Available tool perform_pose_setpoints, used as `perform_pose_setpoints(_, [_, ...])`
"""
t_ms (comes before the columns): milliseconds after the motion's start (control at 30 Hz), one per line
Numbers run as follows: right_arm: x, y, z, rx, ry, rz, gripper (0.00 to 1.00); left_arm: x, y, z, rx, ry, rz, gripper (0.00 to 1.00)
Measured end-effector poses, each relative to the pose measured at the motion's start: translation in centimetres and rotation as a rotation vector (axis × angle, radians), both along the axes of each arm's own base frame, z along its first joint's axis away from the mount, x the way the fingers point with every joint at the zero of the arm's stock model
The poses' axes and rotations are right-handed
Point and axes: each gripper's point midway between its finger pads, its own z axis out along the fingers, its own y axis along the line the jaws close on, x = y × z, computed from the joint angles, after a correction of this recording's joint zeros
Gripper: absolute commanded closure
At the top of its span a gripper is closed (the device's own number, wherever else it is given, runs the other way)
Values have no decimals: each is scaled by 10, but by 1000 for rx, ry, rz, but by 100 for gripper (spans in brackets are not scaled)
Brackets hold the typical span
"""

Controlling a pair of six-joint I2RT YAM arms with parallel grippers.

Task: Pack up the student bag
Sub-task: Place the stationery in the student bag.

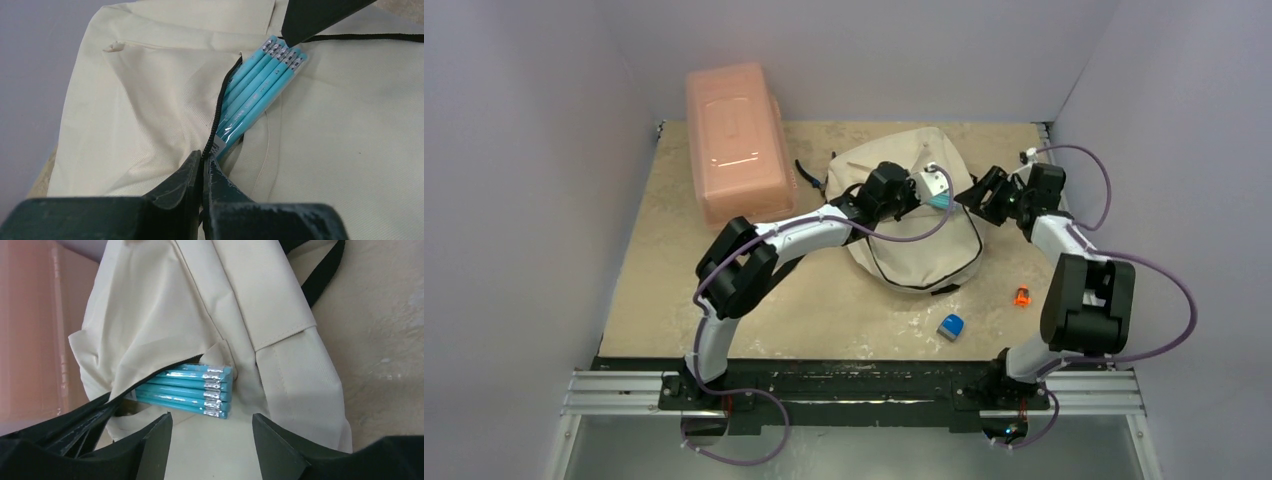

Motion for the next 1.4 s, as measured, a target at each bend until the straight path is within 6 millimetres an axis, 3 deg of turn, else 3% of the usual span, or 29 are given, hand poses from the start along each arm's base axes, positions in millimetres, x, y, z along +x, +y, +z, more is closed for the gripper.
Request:
perform_pose_setpoints(67, [4,3,-15,56,12,29,51,-1,0,0,-3,17,4,100])
perform_pose_setpoints(200, [7,7,-30,121,32,50,57,-2,0,1,-11,46,8,100])
perform_pose_setpoints(433, [18,17,-13,197,-63,99,72,-4,0,1,-33,96,13,100])
perform_pose_setpoints(667, [20,34,-23,281,-52,131,79,-8,-3,11,-62,165,-3,100])
perform_pose_setpoints(867, [25,71,0,372,-102,191,79,-13,-1,11,-104,254,-42,100])
perform_pose_setpoints(967, [32,76,12,469,-126,168,80,-12,2,13,-146,306,-62,100])
perform_pose_setpoints(1167, [45,73,-10,648,-36,16,71,-13,6,20,-218,409,-97,100])
perform_pose_setpoints(1333, [49,73,-13,534,53,16,30,-13,7,20,-227,430,-88,100])
perform_pose_setpoints(1400, [47,73,-3,393,76,21,23,-12,6,20,-227,430,-86,100])
